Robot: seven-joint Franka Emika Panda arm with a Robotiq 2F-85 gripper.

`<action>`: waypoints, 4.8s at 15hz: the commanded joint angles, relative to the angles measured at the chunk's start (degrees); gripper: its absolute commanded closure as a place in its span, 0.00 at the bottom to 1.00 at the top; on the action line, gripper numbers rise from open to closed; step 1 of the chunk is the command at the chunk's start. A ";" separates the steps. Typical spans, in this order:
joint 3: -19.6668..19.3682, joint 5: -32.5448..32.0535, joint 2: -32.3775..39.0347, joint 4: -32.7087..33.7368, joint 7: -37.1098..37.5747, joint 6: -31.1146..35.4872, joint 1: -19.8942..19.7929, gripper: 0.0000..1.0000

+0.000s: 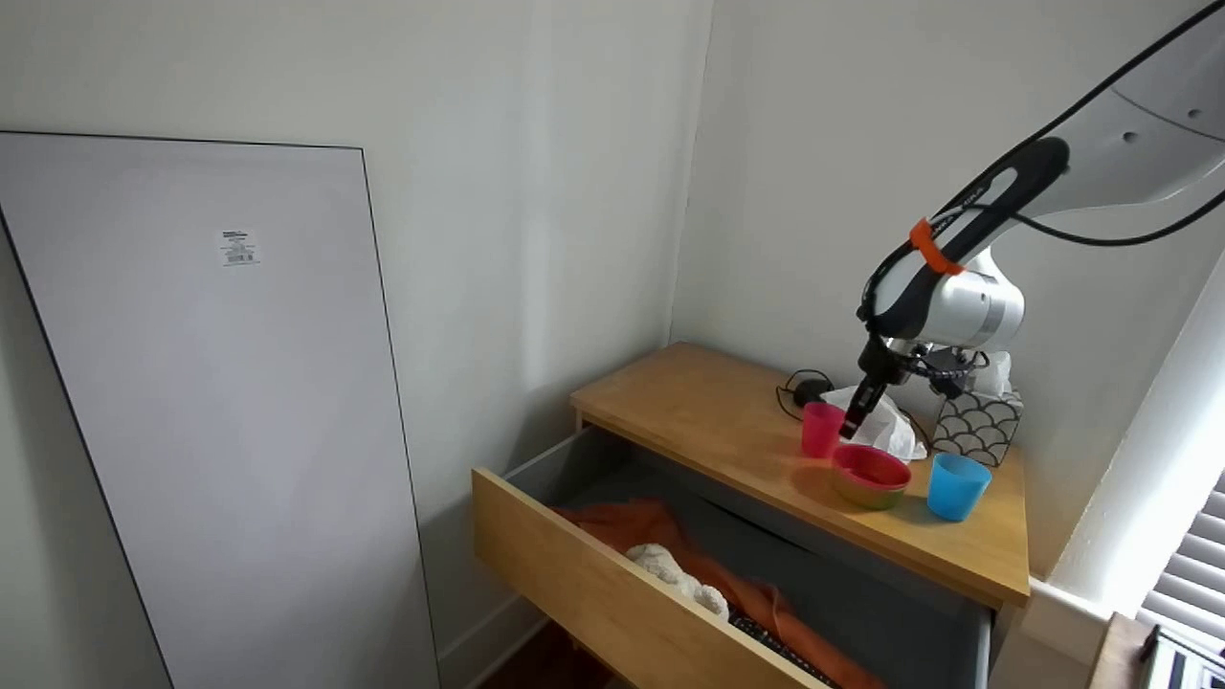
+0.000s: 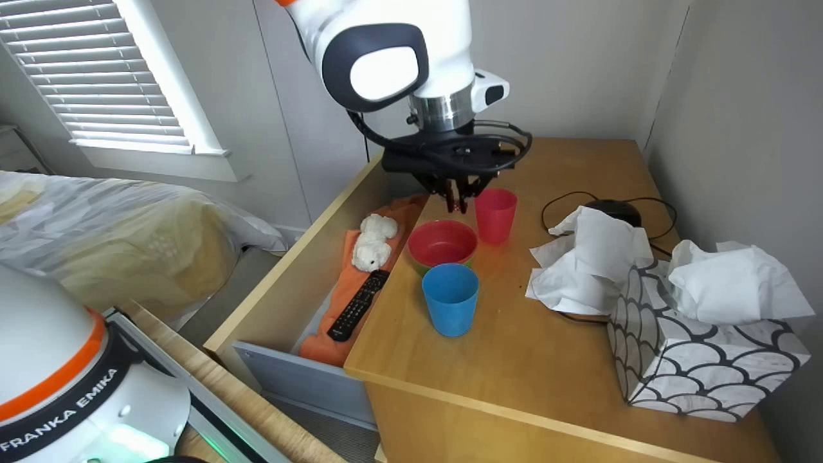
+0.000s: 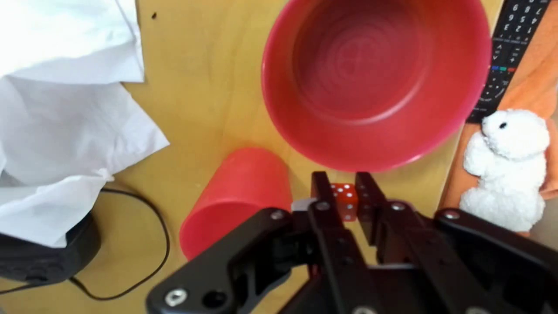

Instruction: Remove the dice from the bowl and put it on the countertop

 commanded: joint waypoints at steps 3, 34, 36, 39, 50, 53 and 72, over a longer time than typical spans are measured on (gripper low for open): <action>-2.75 3.85 -8.32 -0.50 2.11 -2.55 4.60 0.95; -34.04 -18.41 26.11 23.05 35.80 20.96 41.54 0.95; -36.49 -17.71 27.71 23.69 37.43 21.03 44.27 0.95; -37.60 -16.41 28.54 24.52 40.11 21.35 45.76 0.95; -47.48 -15.18 28.67 24.15 46.93 22.51 53.70 0.95; -48.64 -15.30 28.43 23.76 47.71 21.57 54.96 0.49; -42.72 -23.26 14.92 23.31 48.17 5.52 52.50 0.00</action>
